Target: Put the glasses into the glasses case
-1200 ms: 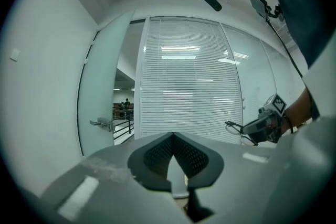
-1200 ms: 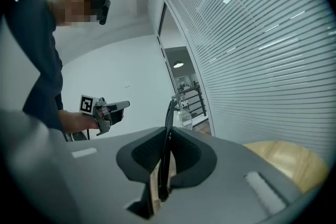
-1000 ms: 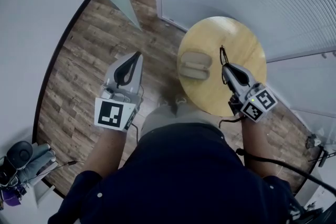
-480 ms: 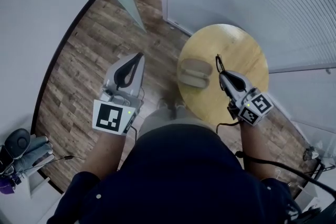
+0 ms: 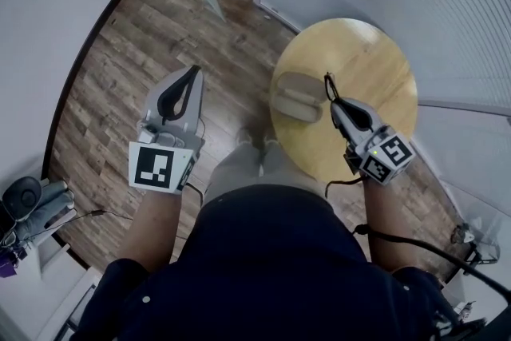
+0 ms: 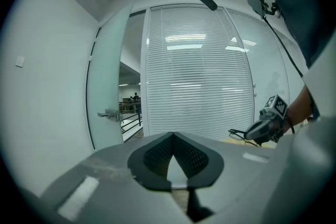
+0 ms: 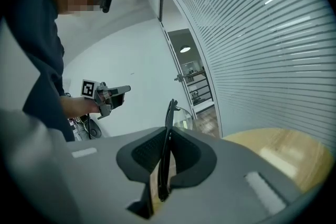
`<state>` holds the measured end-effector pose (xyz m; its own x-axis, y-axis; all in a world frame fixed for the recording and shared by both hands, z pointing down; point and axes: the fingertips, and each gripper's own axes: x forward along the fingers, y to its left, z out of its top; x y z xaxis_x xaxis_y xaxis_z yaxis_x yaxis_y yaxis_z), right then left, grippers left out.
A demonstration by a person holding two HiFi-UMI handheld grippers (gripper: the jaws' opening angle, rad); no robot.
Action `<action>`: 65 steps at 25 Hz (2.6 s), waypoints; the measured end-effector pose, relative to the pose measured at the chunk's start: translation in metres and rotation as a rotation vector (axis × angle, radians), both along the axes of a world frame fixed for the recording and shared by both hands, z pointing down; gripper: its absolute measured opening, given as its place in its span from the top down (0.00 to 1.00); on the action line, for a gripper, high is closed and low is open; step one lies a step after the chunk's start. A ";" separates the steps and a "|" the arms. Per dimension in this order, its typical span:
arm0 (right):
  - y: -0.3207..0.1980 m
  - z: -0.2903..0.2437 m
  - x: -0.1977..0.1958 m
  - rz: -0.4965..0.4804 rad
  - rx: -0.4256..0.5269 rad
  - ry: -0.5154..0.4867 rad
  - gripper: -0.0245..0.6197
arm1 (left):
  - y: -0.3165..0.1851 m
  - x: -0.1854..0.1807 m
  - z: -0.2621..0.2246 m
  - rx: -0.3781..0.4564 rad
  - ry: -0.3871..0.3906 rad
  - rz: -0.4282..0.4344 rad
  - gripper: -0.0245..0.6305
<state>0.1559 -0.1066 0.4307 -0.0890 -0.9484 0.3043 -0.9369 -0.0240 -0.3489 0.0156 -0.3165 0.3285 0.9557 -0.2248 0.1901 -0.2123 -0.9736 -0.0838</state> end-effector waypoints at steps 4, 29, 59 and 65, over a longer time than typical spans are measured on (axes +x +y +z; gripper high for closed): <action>-0.005 0.017 -0.001 -0.030 -0.017 -0.029 0.91 | 0.003 0.004 0.008 -0.009 -0.001 -0.010 0.96; -0.020 0.092 -0.005 -0.107 -0.113 -0.092 0.91 | 0.001 0.038 0.082 -0.059 -0.068 -0.002 0.96; -0.028 0.161 -0.010 -0.220 -0.209 -0.060 0.91 | 0.000 0.044 0.143 -0.139 -0.129 -0.018 0.96; -0.031 0.172 -0.015 -0.232 -0.222 -0.066 0.91 | -0.006 0.037 0.154 -0.145 -0.144 -0.026 0.96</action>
<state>0.1412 -0.1378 0.6022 -0.3211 -0.8117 0.4878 -0.9018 0.1049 -0.4192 0.0528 -0.3225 0.4824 0.9104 -0.2091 0.3570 -0.2333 -0.9721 0.0256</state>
